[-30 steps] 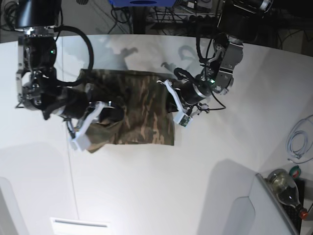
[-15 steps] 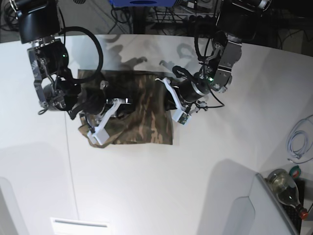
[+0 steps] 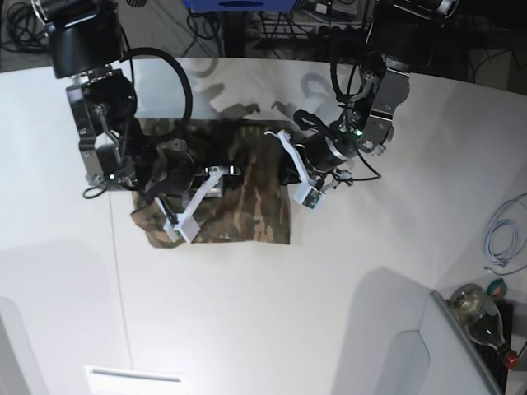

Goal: Layout the t-shirt on the table in an organized manner, then fold the t-shirt properly
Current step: 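Fold the shirt end with the right gripper toward the left gripper, then press the folded stack flat with the right gripper, left gripper raised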

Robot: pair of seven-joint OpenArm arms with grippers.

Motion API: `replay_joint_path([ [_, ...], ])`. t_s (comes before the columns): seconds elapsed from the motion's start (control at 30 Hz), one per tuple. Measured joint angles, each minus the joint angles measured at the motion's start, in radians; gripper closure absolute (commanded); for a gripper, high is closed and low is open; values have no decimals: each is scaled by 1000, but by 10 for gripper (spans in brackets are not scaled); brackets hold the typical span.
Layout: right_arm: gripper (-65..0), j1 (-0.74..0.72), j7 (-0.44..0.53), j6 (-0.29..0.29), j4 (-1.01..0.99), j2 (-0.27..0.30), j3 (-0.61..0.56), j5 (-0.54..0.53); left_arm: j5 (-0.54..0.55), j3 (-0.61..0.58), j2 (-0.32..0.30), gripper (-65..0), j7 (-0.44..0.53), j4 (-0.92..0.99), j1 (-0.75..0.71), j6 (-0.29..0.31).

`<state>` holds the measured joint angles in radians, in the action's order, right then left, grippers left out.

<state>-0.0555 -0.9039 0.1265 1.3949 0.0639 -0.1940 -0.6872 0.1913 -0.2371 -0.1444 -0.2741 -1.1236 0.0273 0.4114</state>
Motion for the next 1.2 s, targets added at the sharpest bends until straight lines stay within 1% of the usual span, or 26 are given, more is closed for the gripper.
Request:
replay_joint_path([
  [0.03,-320,-2,2,0,2,-7,0,38,-1,1,0,0,-34,-6,0,0],
  [0.1,-320,-2,3,0,7,-21,0,99,-1,9,-11,0,-71,-48,-10,4],
  [0.2,-320,1,-3,0,24,-34,-1,182,5,108,-36,0,-108,-175,-71,7],
  [0.27,-320,2,-5,0,42,-37,-1,199,-5,187,-65,0,-167,-253,-114,6],
  [0.3,-320,1,-4,0,48,-37,-1,198,-6,220,-84,0,-192,-288,-135,-5],
  [0.4,-320,-5,1,-5,68,-27,-72,213,-5,283,-150,0,-243,-362,-190,3],
  [0.53,-320,-19,-2,-129,71,-32,-185,199,-4,359,-212,0,-255,-409,-262,10],
  [0.6,-320,-39,4,-155,71,-29,-239,201,-4,417,-218,0,-257,-415,-294,7],
  [0.7,-320,-64,66,-208,69,-29,-316,200,-4,493,-219,0,-259,-414,-330,5],
  [0.77,-321,-81,90,-251,46,-28,-373,220,-4,513,-219,0,-257,-412,-341,7],
  [0.83,-323,-98,104,-269,8,-31,-439,266,-5,515,-222,0,-258,-412,-349,7],
  [0.93,-323,-116,123,-269,-47,-44,-508,298,-4,513,-215,0,-257,-412,-351,7],
  [1.07,-323,-147,139,-273,-109,-100,-573,358,-3,512,-211,0,-254,-410,-351,7],
  [1.1,-323,-159,143,-273,-118,-114,-602,401,-4,512,-211,0,-254,-410,-351,7],
  [1.2,-323,-177,143,-273,-113,-141,-678,465,-4,512,-211,0,-254,-409,-345,7],
])
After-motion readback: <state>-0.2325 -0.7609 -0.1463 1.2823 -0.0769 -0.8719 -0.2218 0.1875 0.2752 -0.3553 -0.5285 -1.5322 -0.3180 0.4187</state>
